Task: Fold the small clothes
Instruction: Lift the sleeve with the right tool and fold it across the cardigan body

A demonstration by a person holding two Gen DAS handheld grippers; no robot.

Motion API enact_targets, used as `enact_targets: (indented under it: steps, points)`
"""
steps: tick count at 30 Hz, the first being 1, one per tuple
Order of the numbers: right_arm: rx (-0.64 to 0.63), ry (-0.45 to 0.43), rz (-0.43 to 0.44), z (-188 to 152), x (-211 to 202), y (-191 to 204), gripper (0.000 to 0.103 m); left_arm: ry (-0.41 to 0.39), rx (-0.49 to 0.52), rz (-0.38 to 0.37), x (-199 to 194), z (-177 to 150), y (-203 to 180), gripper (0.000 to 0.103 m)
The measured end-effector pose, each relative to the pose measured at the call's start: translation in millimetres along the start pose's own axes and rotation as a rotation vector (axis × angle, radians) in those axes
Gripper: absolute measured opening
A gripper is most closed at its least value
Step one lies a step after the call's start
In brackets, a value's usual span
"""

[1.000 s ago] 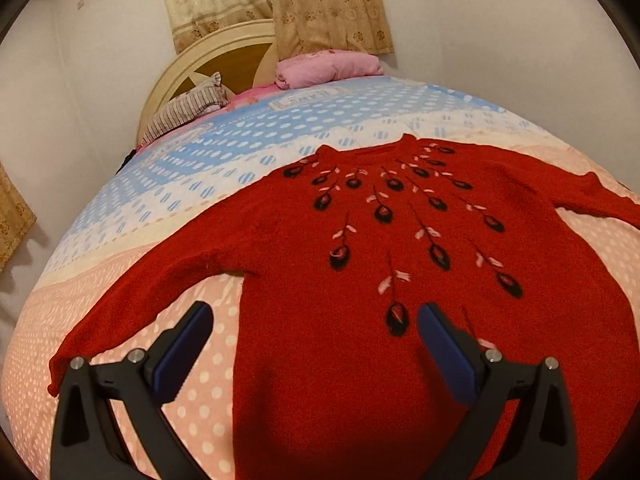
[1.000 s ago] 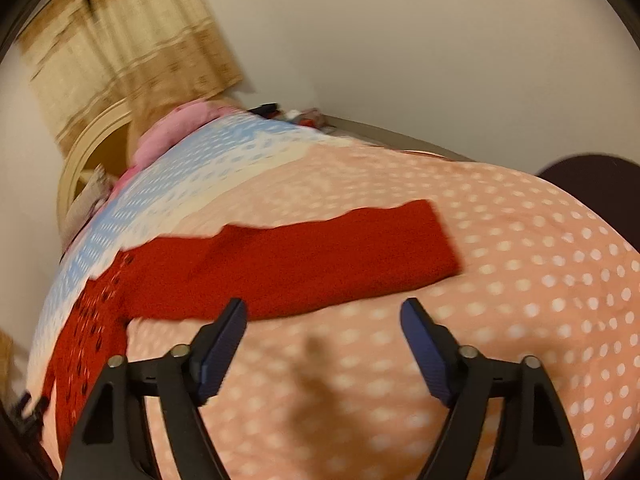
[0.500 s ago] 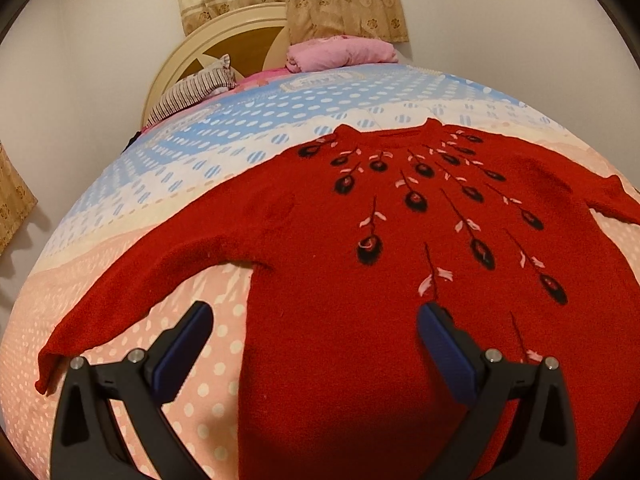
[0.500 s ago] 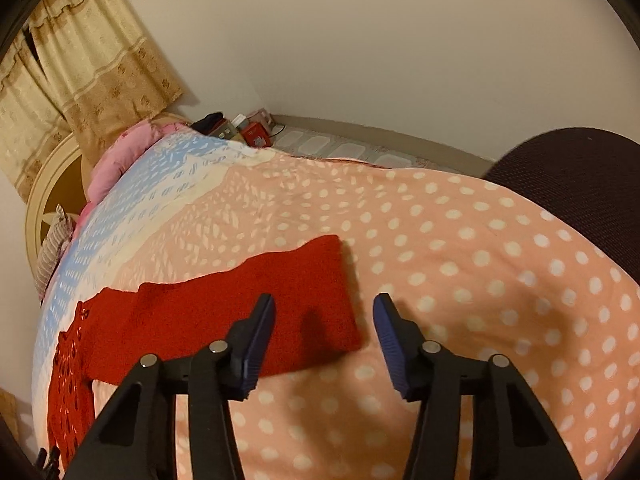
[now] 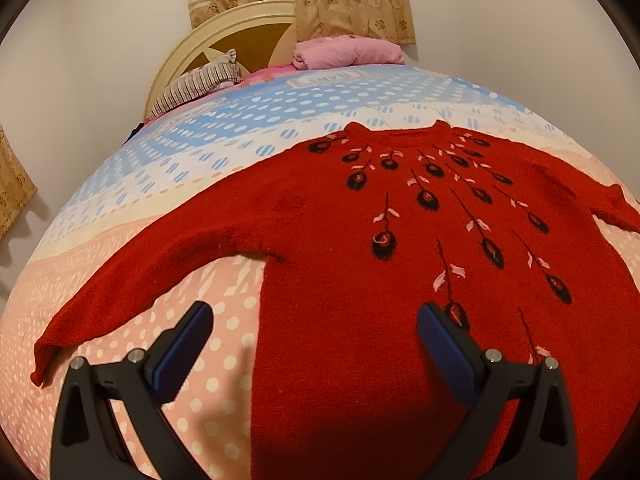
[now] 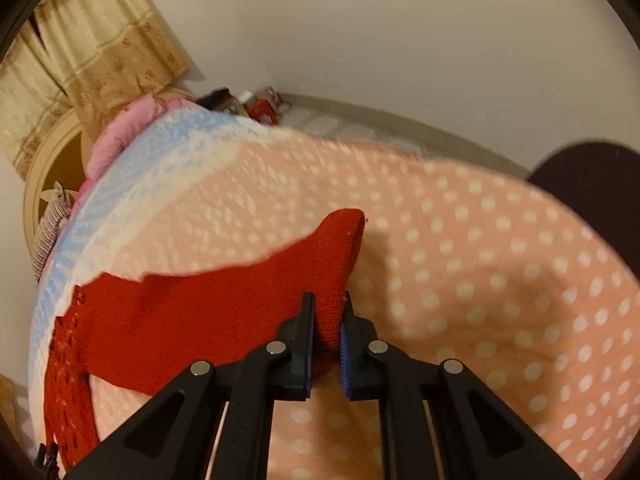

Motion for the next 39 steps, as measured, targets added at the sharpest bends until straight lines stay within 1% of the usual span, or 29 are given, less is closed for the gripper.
enact_targets:
  steps: [2,7,9,15,21,27,33,39]
  points:
    - [-0.025,-0.045,0.009,14,-16,12,0.009,-0.003,-0.005,-0.002,-1,0,1,0.103]
    - [-0.114,-0.151,0.039,49,-58,57,0.009,-0.012,-0.015,-0.007,-5,0,4,0.103]
    - [-0.162,-0.194,0.063,63,-76,83,0.009,-0.014,-0.02,-0.007,-5,-1,7,0.103]
    - [-0.294,-0.278,0.135,93,-115,160,0.009,-0.012,-0.047,-0.02,-8,-4,15,0.103]
    - [-0.388,-0.315,0.188,103,-133,228,0.009,-0.015,-0.068,-0.023,-10,-6,25,0.103]
    - [-0.459,-0.337,0.231,105,-142,284,0.009,-0.019,-0.089,-0.031,-11,-6,35,0.103]
    - [-0.565,-0.376,0.289,100,-158,355,0.009,-0.011,-0.114,-0.036,-7,-7,45,0.103]
    - [-0.656,-0.383,0.347,84,-160,421,0.009,0.0,-0.143,-0.039,-4,-12,59,0.103]
Point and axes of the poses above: each gripper's, at about its wrist camera, not at the fingertips, and x roughly the way its jaws point, y to its left, z to its top, the point moved 2 cm from there along x, roughly the way its jaws point, and after that the axes turned 14 degrees about -x, right-handed, at the moved point
